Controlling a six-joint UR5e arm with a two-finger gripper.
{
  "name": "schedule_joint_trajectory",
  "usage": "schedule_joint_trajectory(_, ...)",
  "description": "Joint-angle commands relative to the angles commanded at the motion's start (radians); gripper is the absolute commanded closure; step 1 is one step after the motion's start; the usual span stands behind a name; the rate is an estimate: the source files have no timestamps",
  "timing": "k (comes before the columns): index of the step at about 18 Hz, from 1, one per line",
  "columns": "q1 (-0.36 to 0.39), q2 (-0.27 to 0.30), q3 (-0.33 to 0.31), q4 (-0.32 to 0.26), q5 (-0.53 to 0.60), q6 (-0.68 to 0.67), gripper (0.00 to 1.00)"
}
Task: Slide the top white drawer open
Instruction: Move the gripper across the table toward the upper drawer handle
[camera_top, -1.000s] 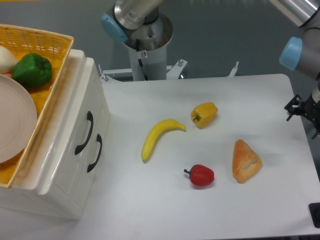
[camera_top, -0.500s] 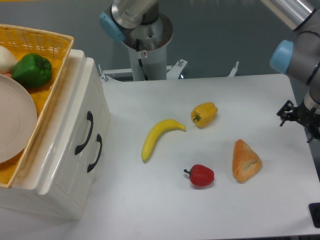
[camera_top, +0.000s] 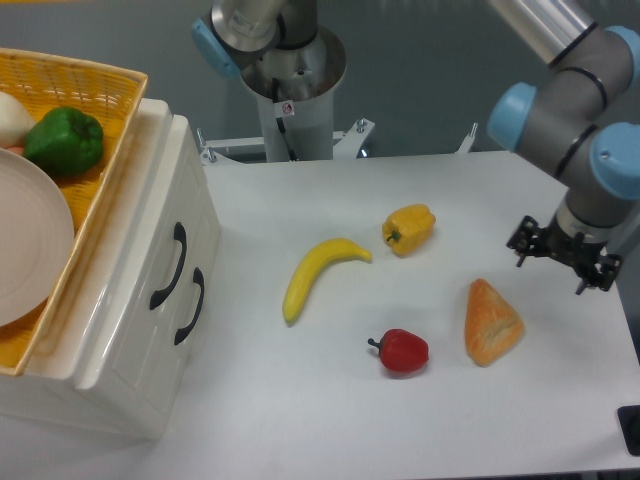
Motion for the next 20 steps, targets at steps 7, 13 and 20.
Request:
schedule_joint_trajectory(7,-0.081,0.115,-0.097,-0.002,-0.044,-0.258,0.00)
schedule_joint_trajectory(13,-0.152,0.152,-0.100,-0.037,-0.098,-0.445,0.00)
schedule_joint_trajectory(20,-0.247,0.169,-0.085,-0.172,-0.110,-0.540,0.00)
